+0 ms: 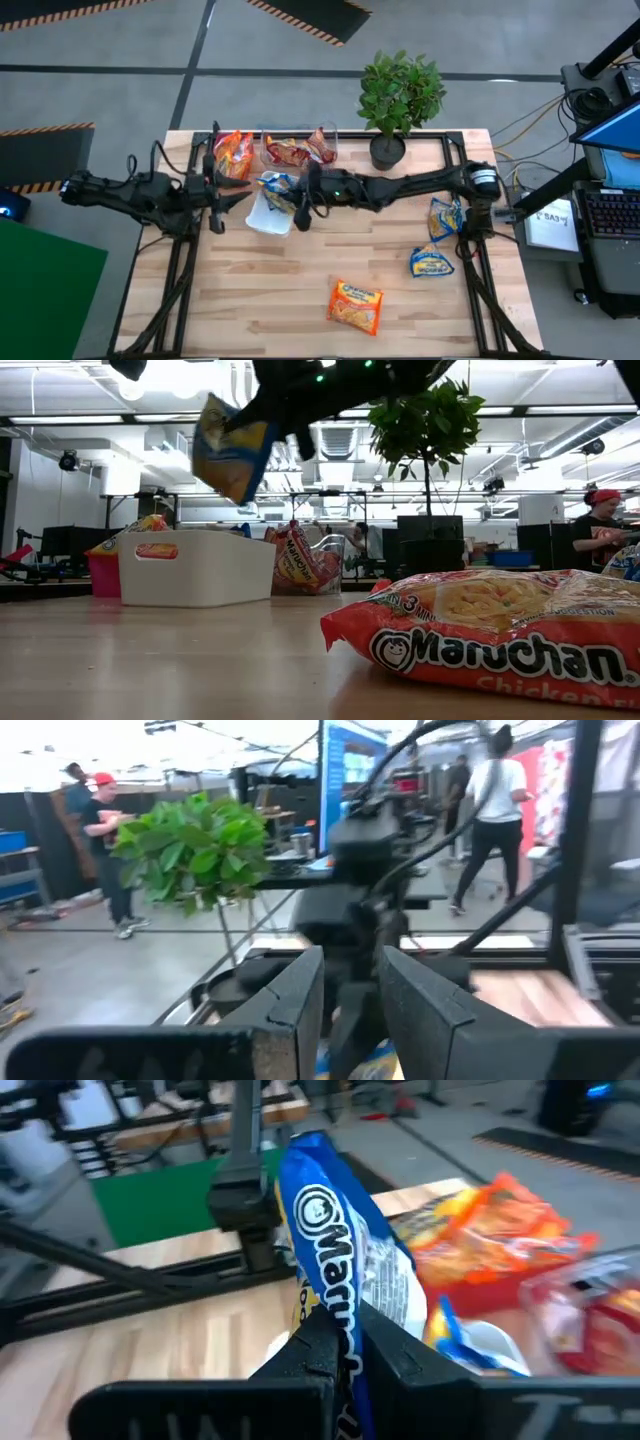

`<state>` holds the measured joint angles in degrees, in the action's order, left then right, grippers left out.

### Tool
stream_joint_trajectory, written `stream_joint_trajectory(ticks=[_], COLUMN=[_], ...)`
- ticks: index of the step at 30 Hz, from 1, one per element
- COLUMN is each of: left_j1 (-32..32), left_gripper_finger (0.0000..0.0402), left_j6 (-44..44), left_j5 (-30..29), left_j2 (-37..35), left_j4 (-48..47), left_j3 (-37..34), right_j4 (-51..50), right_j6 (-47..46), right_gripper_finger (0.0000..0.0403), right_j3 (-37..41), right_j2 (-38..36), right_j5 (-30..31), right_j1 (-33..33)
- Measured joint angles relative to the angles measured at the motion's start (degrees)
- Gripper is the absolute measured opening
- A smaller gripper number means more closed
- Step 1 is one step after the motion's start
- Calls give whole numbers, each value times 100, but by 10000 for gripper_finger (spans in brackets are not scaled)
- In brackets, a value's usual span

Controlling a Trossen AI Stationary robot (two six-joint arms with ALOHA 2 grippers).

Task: Sort Maruchan noodles
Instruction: Put the blue noodle pack into the white bin

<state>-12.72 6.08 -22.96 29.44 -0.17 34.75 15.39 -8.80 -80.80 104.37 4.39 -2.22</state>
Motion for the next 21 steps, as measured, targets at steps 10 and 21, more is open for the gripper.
stream_joint_trajectory(ticks=[10, 21], left_j1=[-1, 1], left_gripper_finger=[84, 84], left_j6=[-63, -61], left_j5=[154, 154], left_j2=[-117, -136], left_j4=[-52, -91], left_j3=[-1, -1], right_j4=[-1076, -2774], right_j6=[680, 883], right_gripper_finger=[8, 8], right_j3=[-1407, -2963], right_j2=[1073, 2230], right_j5=[-1013, -1502], right_j1=[-395, -446])
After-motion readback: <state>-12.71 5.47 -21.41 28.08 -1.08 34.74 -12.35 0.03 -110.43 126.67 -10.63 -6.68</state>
